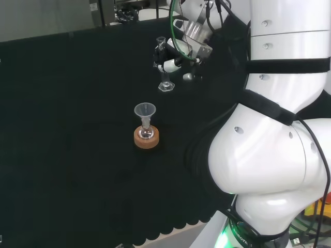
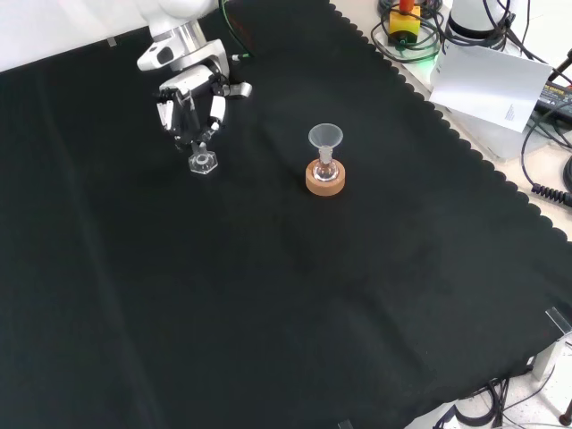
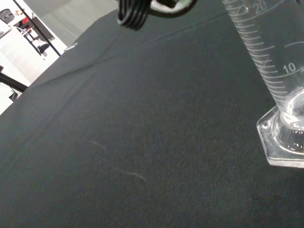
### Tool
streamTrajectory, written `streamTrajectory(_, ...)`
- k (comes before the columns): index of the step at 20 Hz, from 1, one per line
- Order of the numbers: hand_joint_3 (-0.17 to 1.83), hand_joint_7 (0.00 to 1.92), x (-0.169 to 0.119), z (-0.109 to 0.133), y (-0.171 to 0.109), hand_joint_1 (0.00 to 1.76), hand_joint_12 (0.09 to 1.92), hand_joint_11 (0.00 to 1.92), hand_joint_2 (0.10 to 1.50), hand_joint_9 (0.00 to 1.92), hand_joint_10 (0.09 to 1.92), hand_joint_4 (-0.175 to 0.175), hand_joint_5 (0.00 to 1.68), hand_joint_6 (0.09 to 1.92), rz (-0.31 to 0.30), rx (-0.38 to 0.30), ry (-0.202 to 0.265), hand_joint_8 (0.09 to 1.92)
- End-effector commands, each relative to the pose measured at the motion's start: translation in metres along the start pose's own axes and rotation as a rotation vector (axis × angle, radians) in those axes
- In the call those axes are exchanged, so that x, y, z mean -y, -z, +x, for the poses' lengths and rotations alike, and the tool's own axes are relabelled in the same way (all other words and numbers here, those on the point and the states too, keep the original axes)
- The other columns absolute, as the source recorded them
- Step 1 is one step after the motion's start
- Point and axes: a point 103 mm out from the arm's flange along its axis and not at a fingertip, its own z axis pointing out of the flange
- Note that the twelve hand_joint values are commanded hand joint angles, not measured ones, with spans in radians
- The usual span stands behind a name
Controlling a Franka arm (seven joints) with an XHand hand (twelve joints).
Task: Put the graduated cylinder back on the table.
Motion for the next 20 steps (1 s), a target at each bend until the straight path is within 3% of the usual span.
streamTrajectory(1,0.5,1.27,-0.004,-0.004,-0.009,1.14,0.69,1.28,0.91,1.41,0.09,-0.175,0.93,1.19,-0.006,-0.04,0.008,0.15)
streamTrajectory(8,0.39,1.2,-0.004,-0.011,-0.019,1.13,0.73,1.24,0.98,1.37,0.09,-0.175,0.91,1.18,0.022,-0.067,0.002,0.19)
streamTrajectory(15,0.06,0.99,-0.001,-0.02,-0.021,1.12,0.81,1.18,1.16,1.31,0.09,-0.174,0.85,1.2,0.047,-0.128,-0.005,0.49)
streamTrajectory(17,0.02,0.91,0.0,-0.021,-0.019,1.09,0.87,1.11,1.18,1.28,0.09,-0.119,0.84,1.22,0.063,-0.167,-0.002,0.55)
streamTrajectory(20,-0.03,0.76,0.0,-0.02,-0.015,0.98,1.04,0.85,1.13,1.15,0.09,-0.07,0.73,0.85,0.098,-0.163,0.002,0.57)
